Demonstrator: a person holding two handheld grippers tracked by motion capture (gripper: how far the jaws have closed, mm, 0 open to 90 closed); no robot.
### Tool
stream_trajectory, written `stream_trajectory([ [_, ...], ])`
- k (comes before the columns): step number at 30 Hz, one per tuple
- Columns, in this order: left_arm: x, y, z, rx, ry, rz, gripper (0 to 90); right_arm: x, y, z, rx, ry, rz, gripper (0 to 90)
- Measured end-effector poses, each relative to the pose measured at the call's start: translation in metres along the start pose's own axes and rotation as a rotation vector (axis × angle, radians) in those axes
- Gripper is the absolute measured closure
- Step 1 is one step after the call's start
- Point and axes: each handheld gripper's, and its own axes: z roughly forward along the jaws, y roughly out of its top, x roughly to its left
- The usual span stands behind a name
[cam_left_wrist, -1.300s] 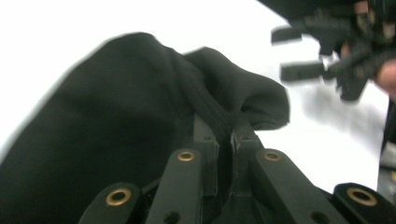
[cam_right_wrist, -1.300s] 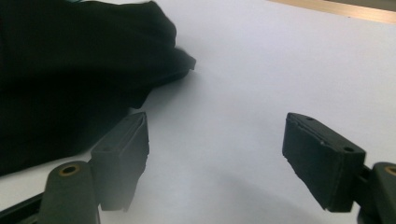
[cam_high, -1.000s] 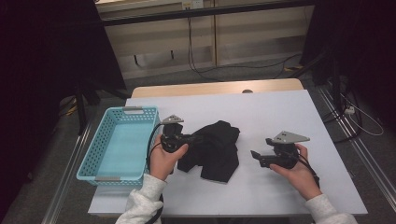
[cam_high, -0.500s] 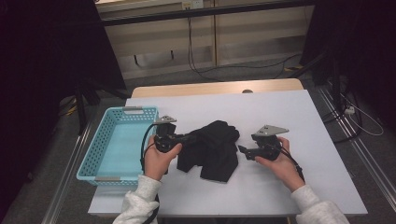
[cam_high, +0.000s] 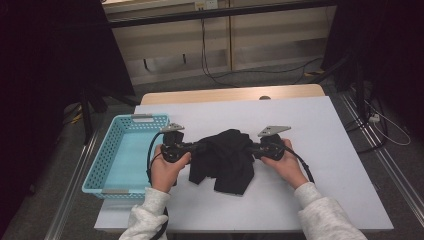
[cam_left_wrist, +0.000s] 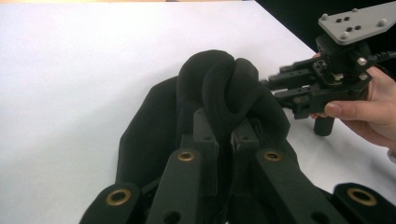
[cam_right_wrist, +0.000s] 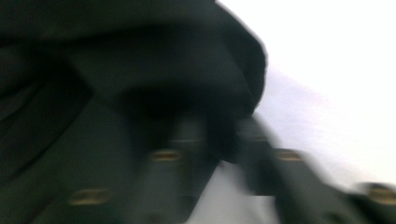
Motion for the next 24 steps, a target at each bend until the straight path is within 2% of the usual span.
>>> stream_trajectory([
  [1, 0.000, 0.000, 0.000, 0.001, -0.001, 0.001, 84.5, 0.000, -0.001, -0.005, -0.005, -0.001, -0.013, 90.0],
  [4, 0.000, 0.000, 0.000, -0.002, -0.003, 0.002, 84.5, -0.002, -0.002, -0.022, -0.016, -0.015, -0.042, 90.0],
  [8, -0.006, 0.000, 0.005, -0.001, -0.017, 0.006, 84.5, -0.006, -0.006, -0.052, -0.038, -0.036, -0.050, 90.0],
  [12, -0.017, 0.002, 0.016, 0.015, -0.053, 0.018, 84.5, -0.008, -0.010, -0.085, -0.048, -0.061, -0.065, 90.0],
  [14, -0.023, 0.003, 0.021, 0.024, -0.070, 0.032, 84.5, -0.010, -0.013, -0.100, -0.051, -0.070, -0.053, 90.0],
  [17, -0.028, 0.004, 0.027, 0.019, -0.098, 0.026, 84.4, -0.013, -0.018, -0.121, -0.066, -0.091, -0.064, 90.0],
  [20, -0.026, 0.005, 0.028, 0.020, -0.097, 0.020, 84.4, -0.013, -0.023, -0.129, -0.079, -0.078, -0.058, 90.0],
  [24, -0.019, 0.005, 0.027, 0.012, -0.077, 0.003, 84.4, -0.009, -0.030, -0.113, -0.042, -0.068, -0.068, 88.6],
])
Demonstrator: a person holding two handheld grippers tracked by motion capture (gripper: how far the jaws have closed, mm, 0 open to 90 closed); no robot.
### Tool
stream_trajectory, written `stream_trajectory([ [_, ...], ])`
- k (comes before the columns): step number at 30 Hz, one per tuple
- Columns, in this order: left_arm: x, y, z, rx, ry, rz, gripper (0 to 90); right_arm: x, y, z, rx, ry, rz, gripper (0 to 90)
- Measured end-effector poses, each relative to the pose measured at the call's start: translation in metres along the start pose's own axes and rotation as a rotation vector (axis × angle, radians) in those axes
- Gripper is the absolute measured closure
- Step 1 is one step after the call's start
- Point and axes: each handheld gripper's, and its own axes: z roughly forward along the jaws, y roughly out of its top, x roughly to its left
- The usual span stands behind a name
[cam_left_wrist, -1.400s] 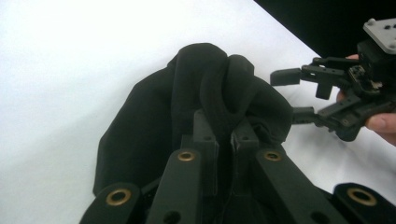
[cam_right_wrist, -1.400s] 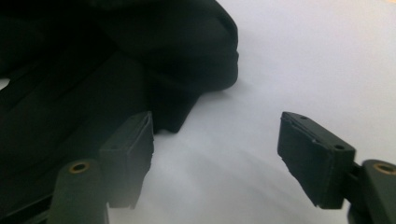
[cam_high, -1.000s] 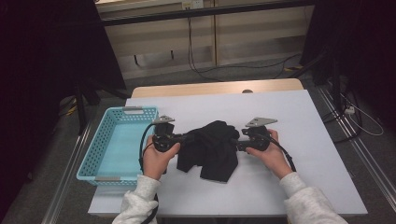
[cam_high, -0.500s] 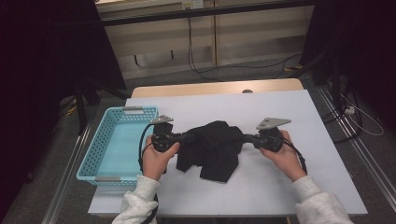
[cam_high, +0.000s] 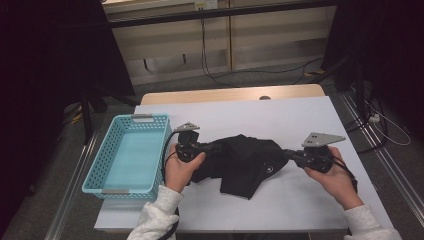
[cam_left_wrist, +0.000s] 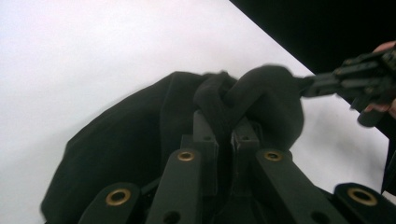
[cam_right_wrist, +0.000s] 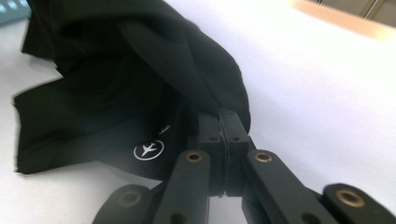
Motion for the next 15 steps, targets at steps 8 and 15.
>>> stream_trajectory([
  [8, 0.018, -0.003, -0.016, -0.027, 0.059, -0.055, 84.3, 0.007, -0.006, 0.025, 0.034, -0.033, 0.031, 64.5],
  [15, 0.028, -0.003, -0.028, -0.053, 0.090, -0.080, 84.3, 0.012, -0.014, 0.031, 0.057, 0.007, 0.081, 52.8],
])
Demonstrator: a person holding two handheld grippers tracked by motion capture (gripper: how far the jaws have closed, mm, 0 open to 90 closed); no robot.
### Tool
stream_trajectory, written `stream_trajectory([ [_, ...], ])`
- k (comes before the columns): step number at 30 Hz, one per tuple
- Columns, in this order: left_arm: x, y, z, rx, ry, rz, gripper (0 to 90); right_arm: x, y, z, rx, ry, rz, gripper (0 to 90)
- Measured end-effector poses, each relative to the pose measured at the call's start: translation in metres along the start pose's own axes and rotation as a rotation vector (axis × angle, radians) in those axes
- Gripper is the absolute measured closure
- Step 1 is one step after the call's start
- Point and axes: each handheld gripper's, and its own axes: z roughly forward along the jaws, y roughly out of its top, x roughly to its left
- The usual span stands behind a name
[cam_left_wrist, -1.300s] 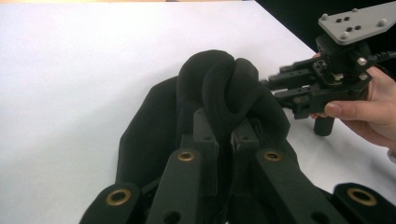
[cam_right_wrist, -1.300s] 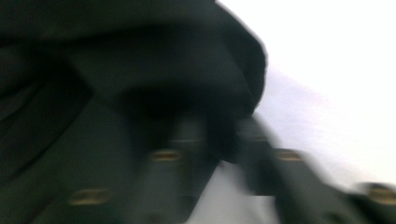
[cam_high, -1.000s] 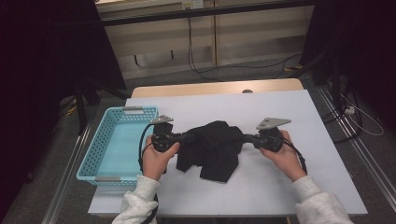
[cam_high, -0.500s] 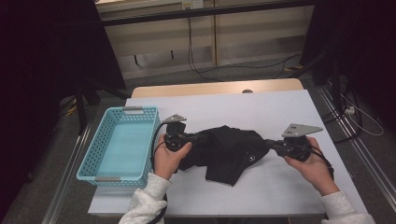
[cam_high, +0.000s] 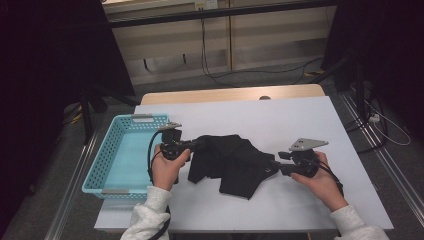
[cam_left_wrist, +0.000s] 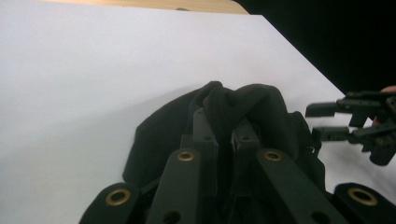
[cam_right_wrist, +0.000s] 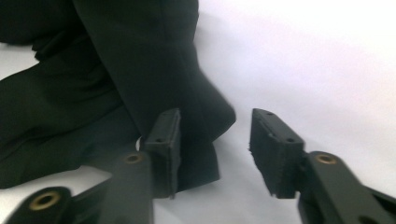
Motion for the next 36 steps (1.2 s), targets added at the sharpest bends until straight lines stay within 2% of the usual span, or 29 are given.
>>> stream_trajectory([
  [5, 0.001, 0.001, -0.002, -0.005, 0.006, 0.002, 84.3, 0.003, -0.004, 0.008, 0.043, 0.024, 0.007, 52.6],
  [7, 0.001, 0.001, -0.001, -0.001, 0.004, 0.001, 84.3, 0.003, -0.005, 0.008, 0.048, 0.045, 0.013, 61.2],
  [10, 0.001, 0.000, -0.001, -0.003, 0.002, 0.001, 84.3, 0.003, -0.007, 0.007, 0.062, 0.085, -0.003, 84.2],
  [12, 0.001, 0.001, -0.001, -0.002, 0.000, 0.001, 84.3, 0.001, -0.007, 0.004, 0.055, 0.098, -0.004, 90.0],
  [15, 0.000, 0.001, -0.002, -0.002, -0.007, 0.001, 84.3, -0.004, -0.003, -0.006, 0.030, 0.071, -0.006, 90.0],
  [22, -0.007, -0.001, 0.005, 0.015, -0.035, 0.014, 84.3, -0.025, 0.011, -0.043, -0.082, 0.013, 0.029, 90.0],
  [25, -0.012, -0.001, 0.009, 0.021, -0.051, 0.025, 84.3, -0.032, 0.017, -0.054, -0.110, -0.020, 0.021, 90.0],
  [26, -0.013, -0.001, 0.010, 0.028, -0.053, 0.029, 84.2, -0.034, 0.018, -0.055, -0.116, -0.043, 0.014, 90.0],
  [31, -0.011, -0.003, 0.012, 0.033, -0.035, 0.025, 84.2, -0.038, 0.022, -0.048, -0.098, -0.075, 0.005, 90.0],
  [34, -0.006, -0.003, 0.012, 0.036, -0.019, 0.003, 84.0, -0.036, 0.023, -0.031, -0.068, -0.081, -0.021, 90.0],
  [36, -0.003, -0.004, 0.010, 0.041, 0.006, -0.005, 83.9, -0.034, 0.022, -0.018, -0.047, -0.081, -0.024, 89.9],
])
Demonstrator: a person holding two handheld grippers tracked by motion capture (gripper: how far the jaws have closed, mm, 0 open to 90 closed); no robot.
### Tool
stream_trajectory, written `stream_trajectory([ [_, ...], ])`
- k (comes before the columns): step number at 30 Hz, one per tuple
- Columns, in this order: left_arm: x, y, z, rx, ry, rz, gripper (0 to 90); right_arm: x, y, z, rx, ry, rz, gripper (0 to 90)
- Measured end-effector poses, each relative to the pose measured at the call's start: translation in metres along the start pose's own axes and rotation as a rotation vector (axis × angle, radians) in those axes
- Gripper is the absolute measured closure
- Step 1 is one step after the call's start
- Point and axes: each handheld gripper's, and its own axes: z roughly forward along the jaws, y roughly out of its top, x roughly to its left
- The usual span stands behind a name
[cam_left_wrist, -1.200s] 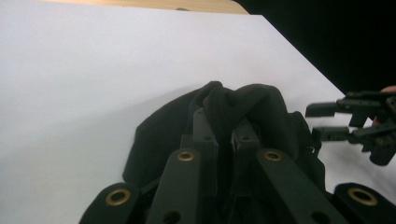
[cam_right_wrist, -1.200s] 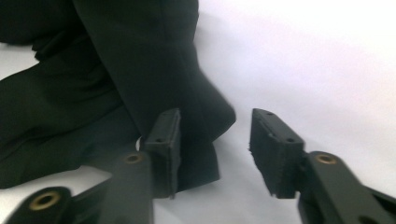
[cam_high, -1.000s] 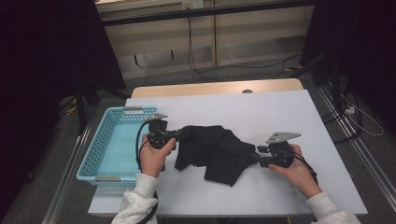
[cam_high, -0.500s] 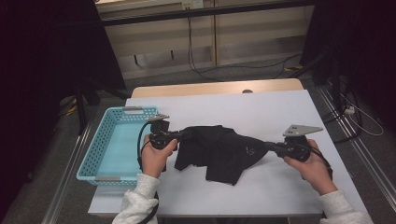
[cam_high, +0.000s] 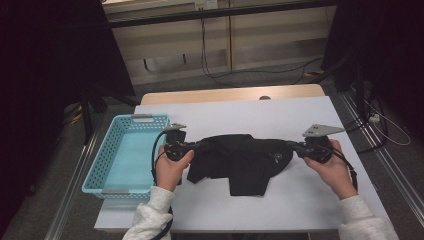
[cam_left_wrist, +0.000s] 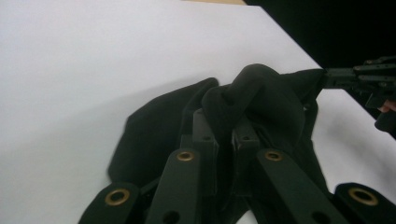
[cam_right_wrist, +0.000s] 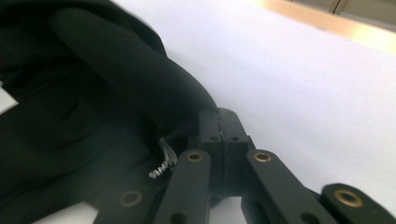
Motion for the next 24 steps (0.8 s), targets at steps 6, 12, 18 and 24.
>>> stream_trajectory([
  [6, 0.009, -0.003, -0.004, 0.001, 0.026, -0.022, 83.8, 0.007, -0.007, 0.012, 0.046, -0.026, -0.009, 68.7],
  [12, 0.010, -0.002, -0.008, -0.009, 0.043, -0.025, 83.6, 0.002, -0.019, 0.006, 0.049, -0.010, 0.065, 60.5],
  [18, 0.012, -0.001, -0.010, -0.021, 0.044, -0.033, 83.6, 0.008, -0.026, 0.016, 0.094, 0.024, 0.102, 54.5],
  [24, 0.011, -0.002, -0.009, -0.010, 0.034, -0.025, 83.6, 0.014, -0.028, 0.024, 0.121, 0.040, 0.110, 63.6],
])
